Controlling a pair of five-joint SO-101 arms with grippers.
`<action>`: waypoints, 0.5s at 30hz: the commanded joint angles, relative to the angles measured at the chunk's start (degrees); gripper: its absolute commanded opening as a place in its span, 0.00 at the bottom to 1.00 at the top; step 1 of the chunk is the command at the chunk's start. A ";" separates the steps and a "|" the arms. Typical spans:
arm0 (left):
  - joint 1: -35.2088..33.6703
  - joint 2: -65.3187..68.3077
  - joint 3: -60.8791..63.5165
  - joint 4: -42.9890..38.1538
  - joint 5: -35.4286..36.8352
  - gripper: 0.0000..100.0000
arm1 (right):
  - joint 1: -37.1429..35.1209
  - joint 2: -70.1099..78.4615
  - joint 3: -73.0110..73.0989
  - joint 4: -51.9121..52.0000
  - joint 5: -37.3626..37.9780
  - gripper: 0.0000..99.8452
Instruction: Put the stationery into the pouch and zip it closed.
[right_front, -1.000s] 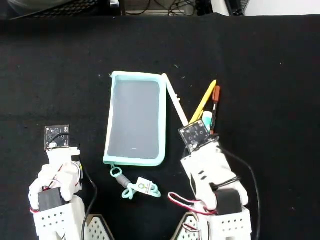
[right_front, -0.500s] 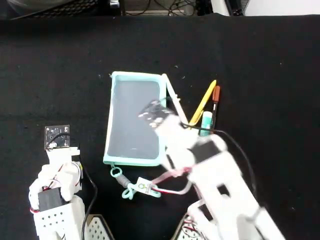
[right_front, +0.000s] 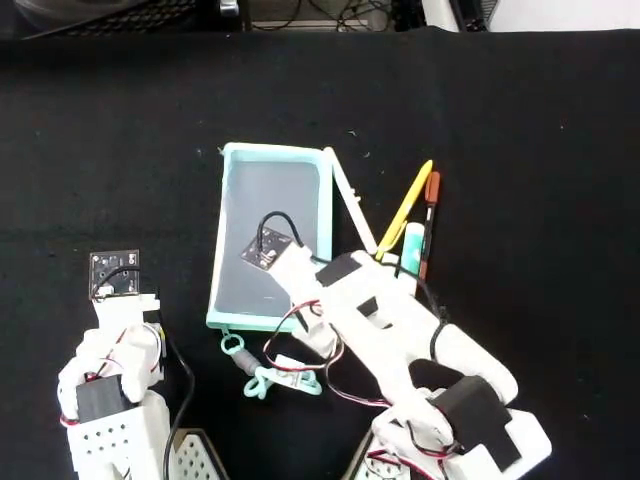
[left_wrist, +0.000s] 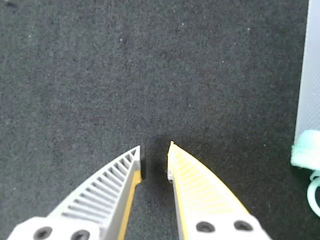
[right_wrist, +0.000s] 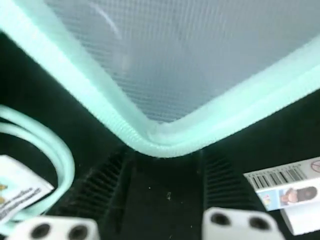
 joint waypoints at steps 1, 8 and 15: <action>-0.22 0.26 0.92 0.26 -0.44 0.11 | -0.62 0.75 -0.40 -1.49 -0.09 0.16; -0.22 0.26 0.92 0.26 -0.44 0.11 | -0.97 0.75 -4.79 -1.05 -4.57 0.26; -0.22 0.26 0.92 0.26 -0.44 0.11 | -2.81 0.75 -8.84 4.75 -1.41 0.26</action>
